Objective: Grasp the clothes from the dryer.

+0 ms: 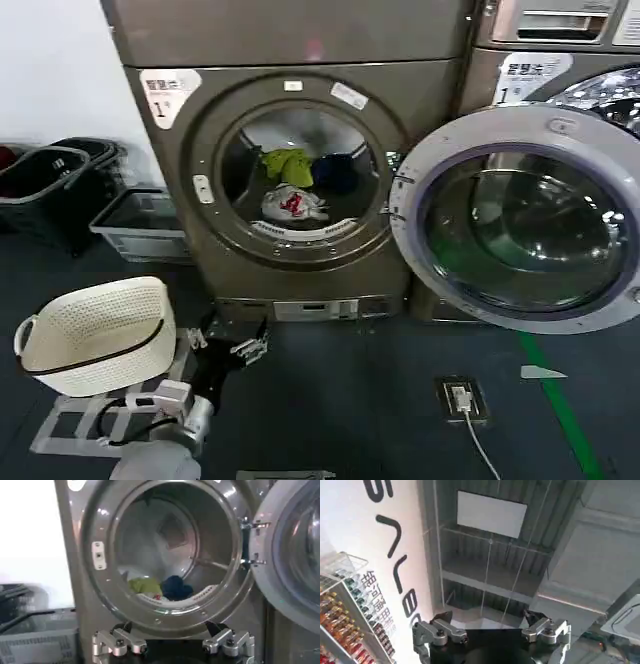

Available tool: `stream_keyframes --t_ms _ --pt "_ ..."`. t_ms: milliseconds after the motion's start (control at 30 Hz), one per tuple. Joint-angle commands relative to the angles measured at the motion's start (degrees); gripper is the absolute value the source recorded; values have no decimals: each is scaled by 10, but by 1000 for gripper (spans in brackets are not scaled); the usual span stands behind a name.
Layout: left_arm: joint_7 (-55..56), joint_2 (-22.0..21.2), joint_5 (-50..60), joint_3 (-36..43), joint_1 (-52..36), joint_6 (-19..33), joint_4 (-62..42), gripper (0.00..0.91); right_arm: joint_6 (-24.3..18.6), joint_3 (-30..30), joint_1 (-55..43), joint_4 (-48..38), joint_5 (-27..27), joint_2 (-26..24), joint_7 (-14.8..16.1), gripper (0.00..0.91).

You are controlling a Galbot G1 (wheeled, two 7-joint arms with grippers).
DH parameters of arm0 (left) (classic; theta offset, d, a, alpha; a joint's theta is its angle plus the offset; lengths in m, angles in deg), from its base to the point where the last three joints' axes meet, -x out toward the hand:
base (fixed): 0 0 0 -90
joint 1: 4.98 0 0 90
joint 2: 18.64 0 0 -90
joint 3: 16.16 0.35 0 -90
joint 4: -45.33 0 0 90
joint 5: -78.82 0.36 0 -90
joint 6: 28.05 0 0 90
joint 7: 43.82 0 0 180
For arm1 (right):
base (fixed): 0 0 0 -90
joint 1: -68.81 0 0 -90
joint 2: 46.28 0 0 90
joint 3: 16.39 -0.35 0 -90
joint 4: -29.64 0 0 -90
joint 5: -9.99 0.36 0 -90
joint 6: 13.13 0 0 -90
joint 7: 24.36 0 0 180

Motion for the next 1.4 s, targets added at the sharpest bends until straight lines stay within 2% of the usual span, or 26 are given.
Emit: stream_keyframes --t_ms 33,367,533,1033,1400 --pt "-1 0 0 0 0 0 0 907 0 2 -1 1 4 -1 0 907" --pt "-2 -2 0 0 -1 2 -4 907 3 4 -5 8 15 1 3 907" --pt "-3 -3 0 2 -1 3 -5 907 -11 8 -3 13 35 1 -1 907" --pt "-7 -2 -2 4 -1 17 6 907 -26 -3 -1 5 42 4 19 907" --pt "-7 2 -1 3 2 30 15 907 -37 -7 3 1 48 5 23 907"
